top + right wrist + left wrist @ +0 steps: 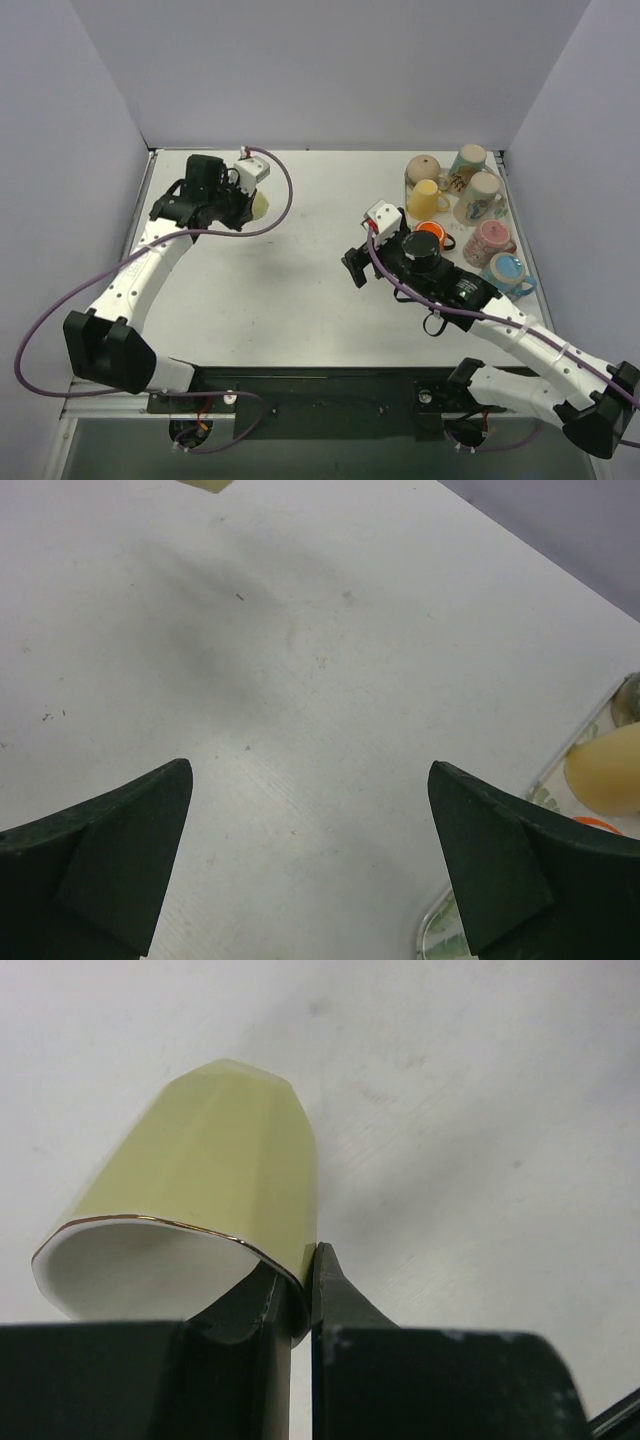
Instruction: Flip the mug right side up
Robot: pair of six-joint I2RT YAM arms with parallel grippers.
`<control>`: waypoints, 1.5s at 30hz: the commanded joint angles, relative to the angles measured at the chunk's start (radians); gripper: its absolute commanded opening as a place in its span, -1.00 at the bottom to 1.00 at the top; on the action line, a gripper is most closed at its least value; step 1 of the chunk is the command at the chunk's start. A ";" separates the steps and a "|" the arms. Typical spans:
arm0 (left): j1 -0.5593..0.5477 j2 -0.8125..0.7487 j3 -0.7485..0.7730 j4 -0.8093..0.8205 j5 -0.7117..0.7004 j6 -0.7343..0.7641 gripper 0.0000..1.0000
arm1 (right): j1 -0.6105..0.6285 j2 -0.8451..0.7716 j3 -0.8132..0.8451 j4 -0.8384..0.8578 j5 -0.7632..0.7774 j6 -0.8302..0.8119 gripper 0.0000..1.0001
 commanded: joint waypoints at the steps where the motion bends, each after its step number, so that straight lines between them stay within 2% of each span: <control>1: -0.004 0.097 0.092 -0.268 -0.262 0.395 -1.00 | -0.017 -0.028 -0.010 -0.050 0.116 -0.004 0.96; 4: -0.004 0.191 0.141 -0.355 -0.339 0.429 -1.00 | -0.032 -0.026 0.001 -0.094 0.142 0.033 0.97; 10: 0.032 0.280 0.195 -0.559 -0.370 0.504 -1.00 | -0.040 -0.046 -0.022 -0.110 0.148 0.044 0.98; 19: 0.118 0.324 0.132 -0.529 -0.379 0.561 -1.00 | -0.040 -0.100 -0.082 -0.079 0.171 0.027 0.98; 27: 0.170 0.390 0.108 -0.469 -0.290 0.576 -1.00 | -0.064 -0.095 -0.096 -0.079 0.186 0.042 1.00; 31: 0.181 0.397 0.088 -0.446 -0.289 0.581 -0.78 | -0.151 -0.111 -0.108 -0.091 0.164 0.061 1.00; 32: 0.184 0.395 0.086 -0.440 -0.266 0.581 -0.64 | -0.184 -0.118 -0.108 -0.102 0.165 0.023 1.00; 33: 0.186 0.392 0.082 -0.440 -0.258 0.581 -0.57 | -0.202 -0.125 -0.108 -0.123 0.167 -0.011 1.00; 35: 0.190 0.387 0.092 -0.444 -0.247 0.572 -0.25 | -0.260 -0.135 -0.111 -0.149 0.116 -0.135 1.00; 36: 0.192 0.378 0.097 -0.453 -0.237 0.570 0.08 | -0.323 -0.135 -0.111 -0.155 0.051 -0.233 1.00; 37: 0.197 0.372 0.112 -0.470 -0.212 0.567 0.18 | -0.357 -0.129 -0.088 -0.194 0.026 -0.279 1.00; 38: 0.200 0.354 0.127 -0.477 -0.194 0.567 0.39 | -0.430 -0.111 -0.073 -0.227 -0.073 -0.368 1.00; 39: 0.204 0.346 0.137 -0.489 -0.171 0.567 0.45 | -0.470 -0.099 -0.030 -0.276 -0.118 -0.401 1.00; 41: 0.207 0.315 0.150 -0.503 -0.152 0.567 0.55 | -0.675 -0.057 0.026 -0.358 -0.339 -0.554 1.00; 42: 0.207 0.296 0.163 -0.509 -0.148 0.566 0.55 | -0.717 -0.016 0.053 -0.414 -0.466 -0.592 0.99; 44: 0.209 0.265 0.183 -0.529 -0.115 0.558 0.56 | -0.828 0.059 0.117 -0.494 -0.551 -0.707 0.96; 45: 0.209 0.253 0.192 -0.535 -0.106 0.541 0.56 | -0.862 0.113 0.154 -0.534 -0.567 -0.820 0.95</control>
